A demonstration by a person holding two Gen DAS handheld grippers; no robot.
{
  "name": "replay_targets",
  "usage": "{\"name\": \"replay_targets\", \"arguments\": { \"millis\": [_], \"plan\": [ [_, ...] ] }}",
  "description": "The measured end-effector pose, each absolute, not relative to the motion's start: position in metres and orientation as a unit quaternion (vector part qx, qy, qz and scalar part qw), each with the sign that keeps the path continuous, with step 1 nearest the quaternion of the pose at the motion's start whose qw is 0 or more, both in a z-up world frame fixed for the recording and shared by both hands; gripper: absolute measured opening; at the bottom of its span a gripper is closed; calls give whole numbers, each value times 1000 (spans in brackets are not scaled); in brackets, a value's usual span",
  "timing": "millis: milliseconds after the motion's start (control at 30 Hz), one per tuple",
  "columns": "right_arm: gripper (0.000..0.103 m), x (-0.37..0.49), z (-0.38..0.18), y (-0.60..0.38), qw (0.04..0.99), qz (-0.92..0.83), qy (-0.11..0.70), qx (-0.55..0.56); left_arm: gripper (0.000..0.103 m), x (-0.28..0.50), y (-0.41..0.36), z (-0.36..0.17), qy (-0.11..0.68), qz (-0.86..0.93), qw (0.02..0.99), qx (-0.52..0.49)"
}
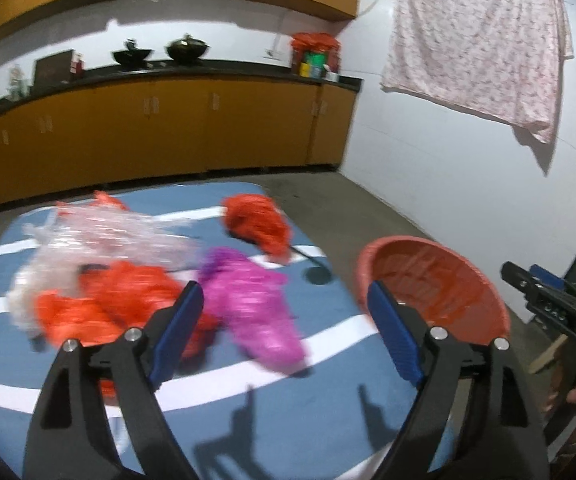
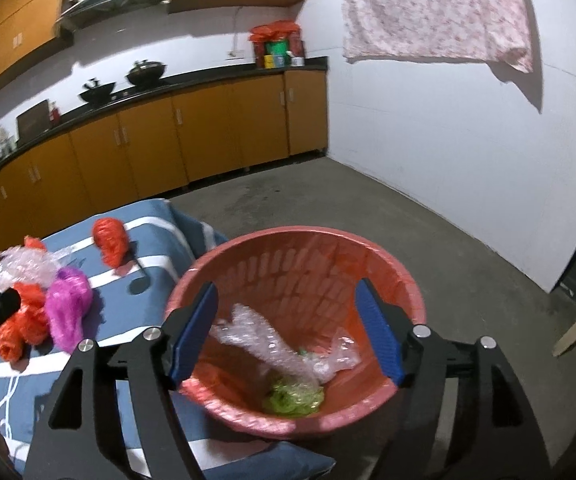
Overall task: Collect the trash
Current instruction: 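Grasp the pink bag with the right tool while the left tool grasps the white bag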
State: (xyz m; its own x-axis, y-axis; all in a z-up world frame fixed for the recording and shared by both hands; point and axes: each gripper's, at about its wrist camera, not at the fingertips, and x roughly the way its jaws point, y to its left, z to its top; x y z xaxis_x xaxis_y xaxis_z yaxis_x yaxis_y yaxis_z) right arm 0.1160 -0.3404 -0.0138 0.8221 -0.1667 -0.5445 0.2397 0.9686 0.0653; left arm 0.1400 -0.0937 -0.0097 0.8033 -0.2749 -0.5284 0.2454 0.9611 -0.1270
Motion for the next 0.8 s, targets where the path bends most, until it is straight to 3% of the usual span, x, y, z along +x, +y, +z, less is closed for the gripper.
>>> {"name": "replay_targets", "arguments": {
  "millis": [467, 800],
  "plan": [
    [71, 133, -11, -235, 957, 15, 289, 24, 86, 110, 60, -14, 284, 56, 957, -27],
    [68, 176, -27, -169, 947, 76, 313, 13, 86, 141, 135, -31, 330, 109, 934, -81]
  ]
}}
